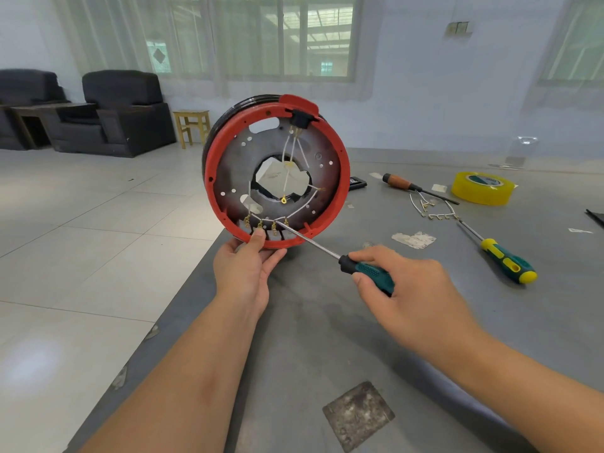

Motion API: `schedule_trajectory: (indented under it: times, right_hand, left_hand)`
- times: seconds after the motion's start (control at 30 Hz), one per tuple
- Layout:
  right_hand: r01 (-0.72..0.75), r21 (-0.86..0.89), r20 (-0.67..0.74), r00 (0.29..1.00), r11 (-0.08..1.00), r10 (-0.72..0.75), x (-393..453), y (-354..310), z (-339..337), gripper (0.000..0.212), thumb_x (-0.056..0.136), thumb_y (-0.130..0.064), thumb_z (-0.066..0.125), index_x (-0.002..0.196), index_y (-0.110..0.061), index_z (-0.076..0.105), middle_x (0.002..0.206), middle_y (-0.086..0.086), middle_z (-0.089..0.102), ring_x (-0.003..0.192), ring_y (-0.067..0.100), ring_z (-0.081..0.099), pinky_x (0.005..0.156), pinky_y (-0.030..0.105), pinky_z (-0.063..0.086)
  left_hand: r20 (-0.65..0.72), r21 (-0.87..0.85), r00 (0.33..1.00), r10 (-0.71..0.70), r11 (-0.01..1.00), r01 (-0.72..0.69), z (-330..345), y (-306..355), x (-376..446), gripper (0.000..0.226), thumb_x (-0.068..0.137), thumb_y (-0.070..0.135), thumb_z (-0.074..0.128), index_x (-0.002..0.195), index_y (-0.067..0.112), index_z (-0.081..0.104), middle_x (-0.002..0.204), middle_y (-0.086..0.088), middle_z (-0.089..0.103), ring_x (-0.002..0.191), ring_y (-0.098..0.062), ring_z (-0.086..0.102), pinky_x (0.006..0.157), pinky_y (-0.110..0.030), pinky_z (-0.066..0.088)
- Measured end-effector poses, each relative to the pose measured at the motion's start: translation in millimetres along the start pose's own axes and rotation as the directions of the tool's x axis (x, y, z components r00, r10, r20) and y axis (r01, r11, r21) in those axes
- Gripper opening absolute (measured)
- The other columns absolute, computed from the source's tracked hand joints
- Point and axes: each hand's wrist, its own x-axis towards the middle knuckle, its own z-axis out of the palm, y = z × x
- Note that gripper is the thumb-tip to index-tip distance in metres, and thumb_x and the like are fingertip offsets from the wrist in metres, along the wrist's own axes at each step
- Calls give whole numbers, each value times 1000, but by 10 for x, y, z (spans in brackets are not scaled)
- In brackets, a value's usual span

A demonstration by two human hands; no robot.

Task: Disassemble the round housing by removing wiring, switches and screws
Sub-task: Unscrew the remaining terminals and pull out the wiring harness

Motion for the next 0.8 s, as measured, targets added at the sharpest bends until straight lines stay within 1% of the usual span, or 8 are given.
schedule_trajectory:
  times: [0.07,0.17,0.23,0.3,0.37,0.47,0.67,0.8]
  right_hand:
    - [-26,41,-10,1000,999,26,35,22,-24,24,91,-37,64,114,-44,64,80,-15,70,67,2,57,56,16,38]
    - [-46,46,-2,999,998,46,55,9,-50,24,88,-38,64,110,-45,69,88,-19,73,74,-2,59,57,8,40]
    - [-66,55,9,998,996,66,55,-1,-55,24,86,-38,65,108,-45,72,88,-20,73,71,-5,59,55,8,40]
    - [-73,48,16,997,996,72,64,-3,-67,25,84,-38,64,107,-44,74,83,-18,73,68,0,60,53,11,42]
    - [-77,45,12,997,996,77,84,-4,-89,24,84,-37,65,105,-43,75,79,-15,73,64,7,61,54,18,47]
    - [-90,53,13,996,995,90,116,-3,-134,22,84,-33,68,102,-42,77,83,-20,74,71,7,64,66,24,53]
    - [-69,65,32,997,996,67,161,24,-188,21,84,-27,73,100,-39,79,82,-31,67,86,-4,61,70,8,44]
    - [-129,160,67,991,979,119,209,54,-223,22,83,-27,75,86,-49,75,76,-23,70,79,-6,60,62,5,41]
  left_hand:
    - [12,24,1000,-18,1000,18,-3,-3,13,25,103,4,63,127,-2,62,108,-14,79,96,-32,79,82,-45,66]
    - [21,53,999,-46,998,45,4,-7,17,21,102,3,64,123,0,63,95,-8,82,91,-30,80,79,-44,66]
    - [32,71,998,-62,996,59,4,-8,18,19,102,4,64,121,1,64,101,-11,81,91,-30,80,80,-45,66]
    - [39,86,997,-73,994,70,-1,-3,23,18,102,5,64,120,1,65,110,-14,79,92,-31,80,82,-45,66]
    - [45,90,996,-81,993,77,-3,-1,29,16,103,7,64,118,1,66,110,-15,79,92,-32,80,80,-43,66]
    - [42,82,995,-91,993,88,2,2,37,13,103,6,63,114,0,66,102,-14,79,90,-33,80,75,-40,67]
    - [53,64,992,-117,991,113,-7,7,55,12,102,4,63,113,-2,66,93,-12,81,90,-34,79,73,-41,67]
    - [75,51,987,-142,989,139,-5,19,51,15,103,2,62,117,-2,65,97,-13,81,90,-34,79,72,-42,66]
